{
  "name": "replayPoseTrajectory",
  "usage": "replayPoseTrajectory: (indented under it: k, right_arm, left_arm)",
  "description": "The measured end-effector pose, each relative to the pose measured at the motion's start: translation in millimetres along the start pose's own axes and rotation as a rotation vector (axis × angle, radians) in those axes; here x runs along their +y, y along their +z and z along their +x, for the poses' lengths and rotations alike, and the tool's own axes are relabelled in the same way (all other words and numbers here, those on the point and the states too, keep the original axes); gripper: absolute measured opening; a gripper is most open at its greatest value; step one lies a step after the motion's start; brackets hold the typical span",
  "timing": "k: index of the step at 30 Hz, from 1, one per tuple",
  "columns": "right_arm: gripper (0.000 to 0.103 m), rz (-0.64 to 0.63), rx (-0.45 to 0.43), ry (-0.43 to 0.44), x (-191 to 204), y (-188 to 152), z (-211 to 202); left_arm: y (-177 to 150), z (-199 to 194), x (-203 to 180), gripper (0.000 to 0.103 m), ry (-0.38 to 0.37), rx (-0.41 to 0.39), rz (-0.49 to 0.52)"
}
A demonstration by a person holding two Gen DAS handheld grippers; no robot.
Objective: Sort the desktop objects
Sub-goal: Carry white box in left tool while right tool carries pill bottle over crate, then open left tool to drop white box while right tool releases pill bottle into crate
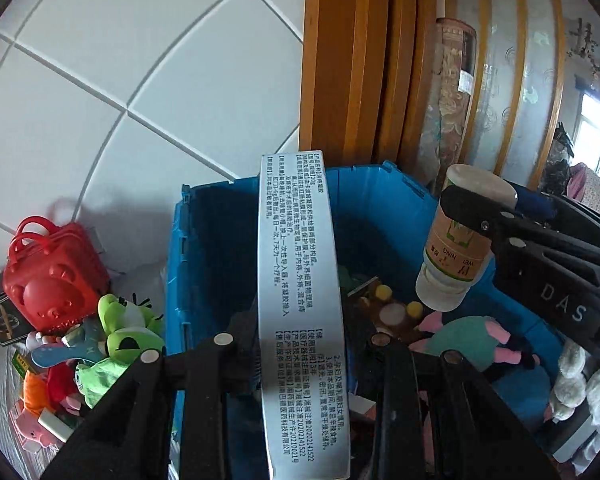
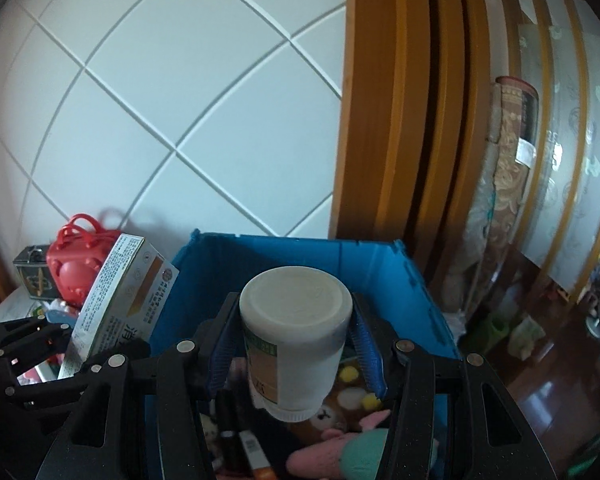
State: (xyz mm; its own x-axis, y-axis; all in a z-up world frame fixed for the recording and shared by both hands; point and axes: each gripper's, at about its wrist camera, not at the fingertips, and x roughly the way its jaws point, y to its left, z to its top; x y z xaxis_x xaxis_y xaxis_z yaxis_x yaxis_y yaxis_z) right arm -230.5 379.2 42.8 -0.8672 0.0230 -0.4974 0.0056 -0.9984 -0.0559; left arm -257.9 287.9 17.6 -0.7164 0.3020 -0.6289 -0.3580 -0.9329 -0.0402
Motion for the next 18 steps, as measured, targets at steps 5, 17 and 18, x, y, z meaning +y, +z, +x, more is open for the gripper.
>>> replayPoseTrajectory:
  k: [5,17,18]
  right_arm:
    - [0.053,0.005,0.07,-0.009,-24,-2,51]
    - [0.053,0.031,0.173,-0.005,-32,3,142]
    - [0.053,0.024,0.181,-0.009,-33,-1,148]
  left_arm:
    - [14,53,-7,0.029,0.036,0.092,0.0]
    - [24,134,11,0.029,0.132,0.189,-0.008]
    - [21,142,13,0.029,0.137,0.209,-0.007]
